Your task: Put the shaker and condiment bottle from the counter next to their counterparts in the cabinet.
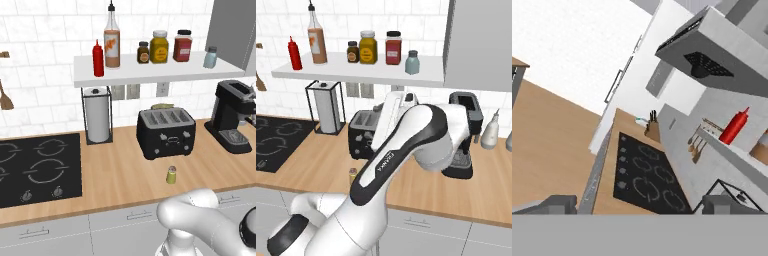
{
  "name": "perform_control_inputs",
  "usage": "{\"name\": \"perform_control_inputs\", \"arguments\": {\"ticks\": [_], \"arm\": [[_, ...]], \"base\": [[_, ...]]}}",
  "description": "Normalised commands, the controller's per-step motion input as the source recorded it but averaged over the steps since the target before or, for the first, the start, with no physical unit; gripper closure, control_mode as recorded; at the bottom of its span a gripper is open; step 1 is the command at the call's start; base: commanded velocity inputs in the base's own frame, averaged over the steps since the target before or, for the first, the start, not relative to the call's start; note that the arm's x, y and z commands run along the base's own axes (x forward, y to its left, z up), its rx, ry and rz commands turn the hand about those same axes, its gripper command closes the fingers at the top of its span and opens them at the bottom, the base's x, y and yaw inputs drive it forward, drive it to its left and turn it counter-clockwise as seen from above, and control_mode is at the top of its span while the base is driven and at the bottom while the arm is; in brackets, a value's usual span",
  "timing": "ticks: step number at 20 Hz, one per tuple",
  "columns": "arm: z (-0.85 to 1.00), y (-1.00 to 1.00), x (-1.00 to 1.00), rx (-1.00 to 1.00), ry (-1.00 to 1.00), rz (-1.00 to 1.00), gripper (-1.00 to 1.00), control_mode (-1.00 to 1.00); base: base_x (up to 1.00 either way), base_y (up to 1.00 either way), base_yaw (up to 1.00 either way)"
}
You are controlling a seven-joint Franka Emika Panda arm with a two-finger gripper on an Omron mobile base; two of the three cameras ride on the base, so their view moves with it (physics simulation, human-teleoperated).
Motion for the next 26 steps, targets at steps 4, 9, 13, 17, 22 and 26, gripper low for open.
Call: {"name": "perform_control_inputs", "arguments": {"ticks": [4,9,13,17,22,26], "arm": [[-1.0,-0.42,0.69,0.11,0.17,0.05,-1.0,-1.0],[-0.91,-0.39,0.71,0.02,0.3,0.22,-1.0,-1.0],[-0.55,-0.44,-0.24,-0.04,0.15,0.2,-1.0,-1.0],[-0.42,-0.14,-0.97,-0.03,0.05,0.01,-1.0,-1.0],[-0.57,0.29,-0.82,0.0,-0.03,-0.14,-1.0,-1.0],[-0.56,0.86,0.11,-0.07,0.0,-0.28,-1.0,-1.0]], "base": [[0.0,0.0,0.0],[0.0,0.0,0.0],[0.0,0.0,0.0],[0.0,0.0,0.0],[0.0,0.0,0.0],[0.0,0.0,0.0]]}}
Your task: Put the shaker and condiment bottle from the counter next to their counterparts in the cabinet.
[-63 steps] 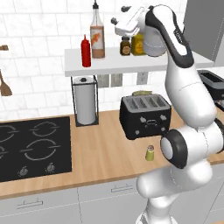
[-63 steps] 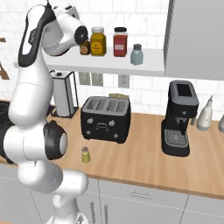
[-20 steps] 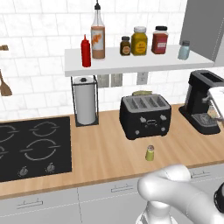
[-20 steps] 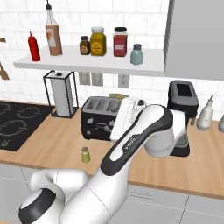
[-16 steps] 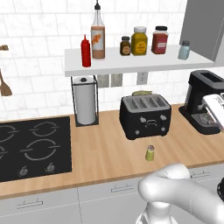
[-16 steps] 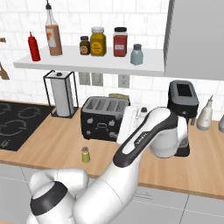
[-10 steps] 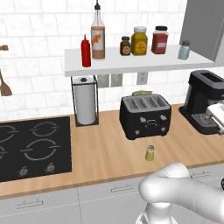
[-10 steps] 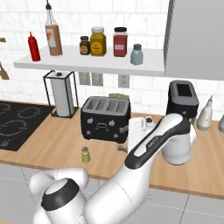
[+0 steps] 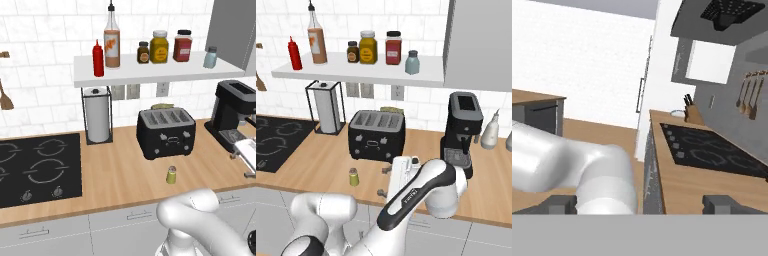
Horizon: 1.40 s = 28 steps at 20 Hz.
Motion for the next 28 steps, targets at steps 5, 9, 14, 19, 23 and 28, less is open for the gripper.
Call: {"name": "perform_control_inputs", "arguments": {"ticks": [5,9,14,19,23,28], "arm": [[-0.5,0.31,0.91,0.0,0.01,0.13,-1.0,-1.0],[-0.42,0.02,0.68,0.0,0.0,0.39,-1.0,-1.0],[-0.1,0.05,0.01,-0.04,0.03,0.11,-1.0,-1.0],[-0.36,0.42,0.0,0.0,-0.02,-0.17,-1.0,-1.0],[-0.41,0.46,0.04,0.0,0.0,-0.24,-1.0,-1.0],[-0.07,0.12,0.1,0.0,0.01,-0.04,-1.0,-1.0]], "base": [[0.0,0.0,0.0],[0.0,0.0,0.0],[0.0,0.0,0.0],[0.0,0.0,0.0],[0.0,0.0,0.0],[0.0,0.0,0.0]]}}
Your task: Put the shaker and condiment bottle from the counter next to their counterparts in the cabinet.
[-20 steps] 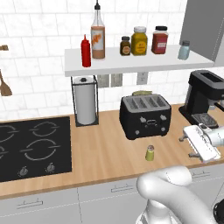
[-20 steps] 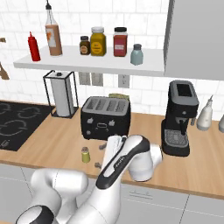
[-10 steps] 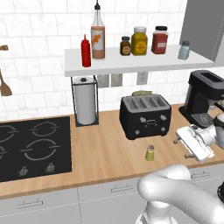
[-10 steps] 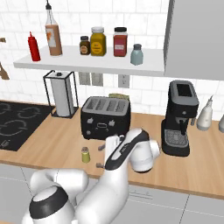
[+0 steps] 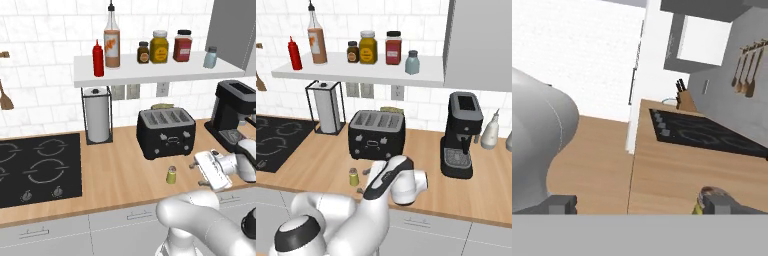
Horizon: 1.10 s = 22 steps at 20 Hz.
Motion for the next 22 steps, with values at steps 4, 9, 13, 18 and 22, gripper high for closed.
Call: {"name": "perform_control_inputs", "arguments": {"ticks": [4,9,13,18,22], "arm": [[-0.36,0.05,0.29,0.0,0.0,0.0,-1.0,-1.0],[-0.48,0.04,0.43,0.0,0.0,0.0,-1.0,-1.0],[-0.22,0.01,0.51,0.0,0.0,0.0,-1.0,-1.0],[0.0,0.0,0.48,0.0,0.05,0.01,-1.0,-1.0],[0.0,0.0,0.0,-0.02,0.01,0.01,-1.0,-1.0]], "base": [[0.0,0.0,0.0],[0.0,0.0,0.0],[0.0,0.0,0.0],[0.0,0.0,0.0],[0.0,0.0,0.0]]}}
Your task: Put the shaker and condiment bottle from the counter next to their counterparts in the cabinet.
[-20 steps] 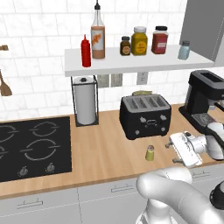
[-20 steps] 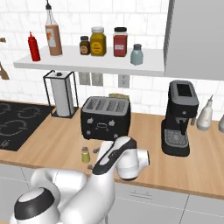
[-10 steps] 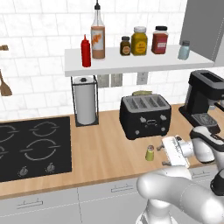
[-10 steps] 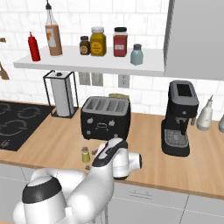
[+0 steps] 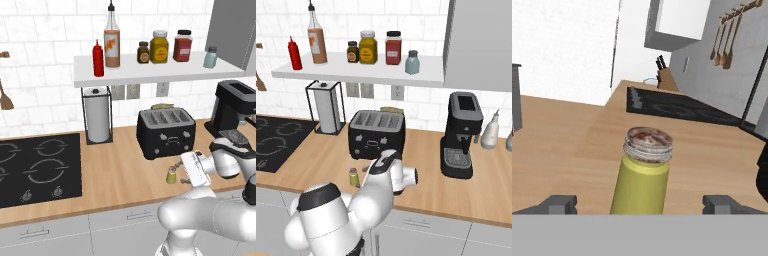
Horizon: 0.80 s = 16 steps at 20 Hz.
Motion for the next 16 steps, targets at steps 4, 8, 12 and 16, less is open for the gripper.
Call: {"name": "perform_control_inputs", "arguments": {"ticks": [4,8,12,16], "arm": [[-0.36,0.01,0.18,0.0,0.0,0.0,-1.0,-1.0],[-0.08,0.02,0.0,0.0,0.0,0.0,-1.0,-1.0],[0.0,0.2,0.06,0.0,0.02,-0.02,-1.0,-1.0],[0.0,0.2,0.08,0.0,0.04,-0.01,-1.0,-1.0]], "base": [[0.0,0.0,0.0],[0.0,0.0,0.0],[0.0,0.0,0.0],[0.0,0.0,0.0]]}}
